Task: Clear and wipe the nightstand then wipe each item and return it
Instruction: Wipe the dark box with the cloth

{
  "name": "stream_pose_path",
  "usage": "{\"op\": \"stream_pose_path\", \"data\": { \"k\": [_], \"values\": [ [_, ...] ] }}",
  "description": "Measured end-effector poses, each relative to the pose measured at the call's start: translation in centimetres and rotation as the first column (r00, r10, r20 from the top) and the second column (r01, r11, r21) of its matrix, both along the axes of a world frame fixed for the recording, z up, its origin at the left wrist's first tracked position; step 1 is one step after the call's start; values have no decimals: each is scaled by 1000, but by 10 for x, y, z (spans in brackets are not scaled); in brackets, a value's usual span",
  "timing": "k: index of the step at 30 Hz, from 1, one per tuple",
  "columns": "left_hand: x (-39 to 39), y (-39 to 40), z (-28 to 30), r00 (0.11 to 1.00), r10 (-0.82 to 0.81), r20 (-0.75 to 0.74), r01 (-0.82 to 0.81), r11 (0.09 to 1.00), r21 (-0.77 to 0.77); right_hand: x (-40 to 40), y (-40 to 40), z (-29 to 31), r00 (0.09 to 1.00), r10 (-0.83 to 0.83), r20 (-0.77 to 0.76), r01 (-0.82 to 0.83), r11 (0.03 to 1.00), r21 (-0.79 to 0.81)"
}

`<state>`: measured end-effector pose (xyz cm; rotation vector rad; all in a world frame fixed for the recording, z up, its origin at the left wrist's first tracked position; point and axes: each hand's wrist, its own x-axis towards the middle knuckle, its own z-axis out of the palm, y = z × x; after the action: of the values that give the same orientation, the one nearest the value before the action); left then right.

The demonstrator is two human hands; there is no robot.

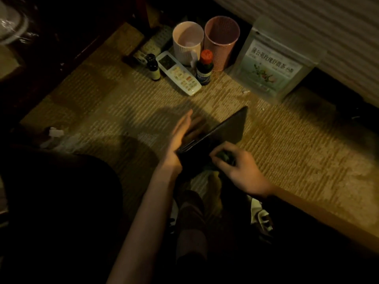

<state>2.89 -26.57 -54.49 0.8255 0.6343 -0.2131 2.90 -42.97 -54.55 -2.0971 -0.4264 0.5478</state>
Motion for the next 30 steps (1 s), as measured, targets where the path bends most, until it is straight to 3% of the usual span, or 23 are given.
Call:
{"op": "stream_pose_path", "data": {
  "k": [3, 5, 7, 12, 14, 17, 20, 22, 24, 25, 27, 28, 30],
  "values": [
    [-2, 0, -7, 986, 81, -145, -126, 934, -335, 1, 5, 8, 986, -38, -162, 48, 997, 62],
    [-3, 4, -7, 987, 89, -133, -136, 903, -408, -1, 9, 12, 953, -103, -285, 150, 977, 149],
    [-6, 5, -8, 991, 109, -70, -130, 884, -450, 2, 10, 18, 866, -228, -445, 358, 904, 234],
    [-10, 6, -9, 958, 38, 285, 74, 925, -372, 14, 14, 30, 595, -323, -736, 710, 640, 293],
    [-13, 0, -12, 961, 27, 274, 69, 939, -336, 20, 16, 32, 496, -314, -810, 786, 559, 264],
    [-17, -8, -9, 985, 138, 101, -97, 939, -331, 31, 9, 36, 438, -325, -838, 842, 476, 255],
    [-15, -9, -12, 931, 365, -5, -334, 847, -413, 44, -7, 40, 506, -451, -735, 843, 441, 308],
    [-14, -12, -7, 884, 467, 2, -422, 802, -423, 48, -14, 43, 549, -572, -609, 831, 447, 330],
    [-13, -13, -5, 850, 522, 70, -454, 793, -406, 45, -10, 47, 655, -636, -408, 755, 522, 397],
    [-13, -13, -4, 838, 538, 88, -470, 795, -382, 38, -4, 50, 744, -618, -254, 657, 609, 444],
    [-12, -12, 2, 836, 538, 106, -460, 793, -400, 22, 8, 50, 906, -392, 161, 311, 873, 375],
    [-10, -13, 7, 841, 532, 102, -455, 797, -397, 15, 15, 49, 920, -208, 333, 124, 958, 258],
    [-8, -15, 15, 849, 521, 84, -462, 811, -358, 9, 21, 40, 856, 44, 515, -75, 996, 40]
  ]
}}
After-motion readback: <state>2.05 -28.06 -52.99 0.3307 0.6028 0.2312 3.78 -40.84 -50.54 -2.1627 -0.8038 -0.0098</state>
